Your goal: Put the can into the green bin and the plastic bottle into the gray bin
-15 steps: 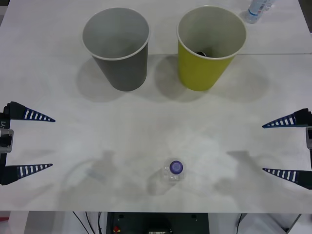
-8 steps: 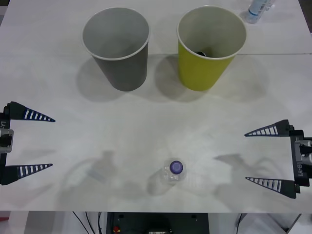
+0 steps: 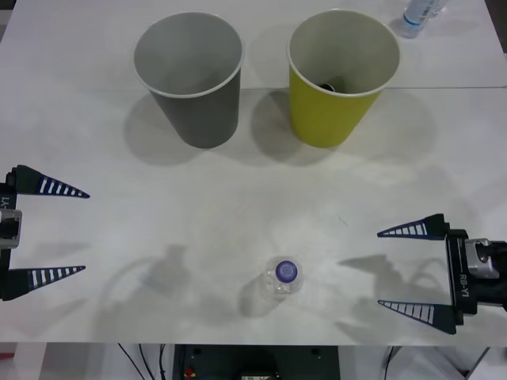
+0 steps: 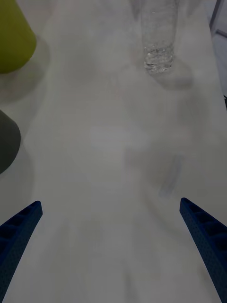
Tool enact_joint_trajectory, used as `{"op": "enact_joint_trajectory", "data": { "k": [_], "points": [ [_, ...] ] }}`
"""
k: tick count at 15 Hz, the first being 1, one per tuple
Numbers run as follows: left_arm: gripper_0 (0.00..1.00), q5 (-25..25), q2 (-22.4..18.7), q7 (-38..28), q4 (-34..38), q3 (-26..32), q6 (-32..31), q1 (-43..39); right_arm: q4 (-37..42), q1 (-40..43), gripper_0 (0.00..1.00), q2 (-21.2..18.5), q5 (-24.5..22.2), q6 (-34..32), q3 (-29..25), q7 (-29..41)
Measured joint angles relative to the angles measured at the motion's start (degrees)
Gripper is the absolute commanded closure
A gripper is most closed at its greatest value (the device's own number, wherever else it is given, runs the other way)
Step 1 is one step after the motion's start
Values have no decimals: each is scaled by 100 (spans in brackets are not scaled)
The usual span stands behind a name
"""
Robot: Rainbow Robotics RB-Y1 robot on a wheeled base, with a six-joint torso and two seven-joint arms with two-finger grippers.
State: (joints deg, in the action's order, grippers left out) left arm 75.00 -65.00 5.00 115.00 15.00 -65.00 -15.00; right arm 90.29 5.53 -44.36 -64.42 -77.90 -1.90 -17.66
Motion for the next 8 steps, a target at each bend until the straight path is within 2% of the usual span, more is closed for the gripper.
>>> {"op": "enact_joint_trajectory", "data": {
  "k": [4,8],
  "points": [
    [0,0,0,0,0,0,0,0,-680,-388,0,352,246,-26,557,-191],
    [0,0,0,0,0,0,0,0,-1212,-742,0,768,244,-108,867,-351]
  ]
}}
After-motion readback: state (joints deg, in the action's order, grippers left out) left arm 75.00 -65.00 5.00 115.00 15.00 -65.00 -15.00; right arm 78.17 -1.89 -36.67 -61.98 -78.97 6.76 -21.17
